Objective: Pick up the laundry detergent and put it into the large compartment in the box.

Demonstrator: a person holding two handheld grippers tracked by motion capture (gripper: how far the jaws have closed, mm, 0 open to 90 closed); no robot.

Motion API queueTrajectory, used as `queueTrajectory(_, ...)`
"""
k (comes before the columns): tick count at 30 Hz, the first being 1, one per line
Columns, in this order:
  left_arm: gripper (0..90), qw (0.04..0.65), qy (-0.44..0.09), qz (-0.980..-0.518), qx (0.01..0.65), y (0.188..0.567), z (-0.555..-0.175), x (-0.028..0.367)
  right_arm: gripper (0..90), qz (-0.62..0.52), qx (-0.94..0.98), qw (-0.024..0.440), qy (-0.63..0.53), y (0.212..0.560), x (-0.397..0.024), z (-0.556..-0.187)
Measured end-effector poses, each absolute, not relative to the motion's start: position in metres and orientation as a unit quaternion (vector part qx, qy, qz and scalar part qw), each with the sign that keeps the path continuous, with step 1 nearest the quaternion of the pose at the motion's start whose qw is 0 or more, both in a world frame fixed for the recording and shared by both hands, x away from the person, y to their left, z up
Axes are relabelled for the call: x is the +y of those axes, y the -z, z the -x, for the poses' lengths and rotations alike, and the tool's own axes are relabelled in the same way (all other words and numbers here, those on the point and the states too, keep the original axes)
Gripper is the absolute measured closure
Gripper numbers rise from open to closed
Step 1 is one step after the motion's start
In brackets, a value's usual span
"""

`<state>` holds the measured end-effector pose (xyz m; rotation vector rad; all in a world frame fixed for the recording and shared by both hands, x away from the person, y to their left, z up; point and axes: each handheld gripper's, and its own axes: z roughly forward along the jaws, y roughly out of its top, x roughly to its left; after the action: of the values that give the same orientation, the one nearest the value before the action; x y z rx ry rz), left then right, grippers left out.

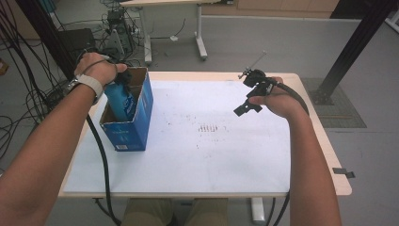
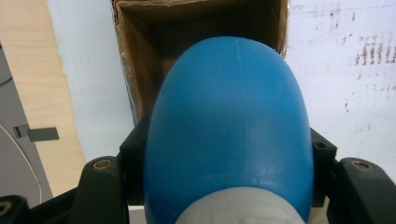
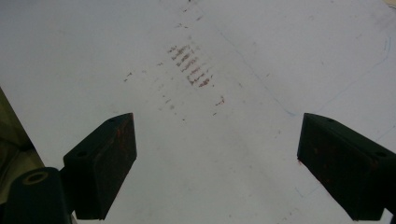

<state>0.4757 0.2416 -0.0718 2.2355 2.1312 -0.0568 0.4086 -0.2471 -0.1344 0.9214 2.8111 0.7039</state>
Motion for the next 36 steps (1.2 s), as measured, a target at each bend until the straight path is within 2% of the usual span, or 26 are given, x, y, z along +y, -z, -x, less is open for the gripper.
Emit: queueTrajectory(36,38.2,0.022,-0.004,-0.728,0.686,0.103,-0.471,0.231,11.7,-0.304,0.923,0.046,-0.233,0.139,-0.245,-0.410)
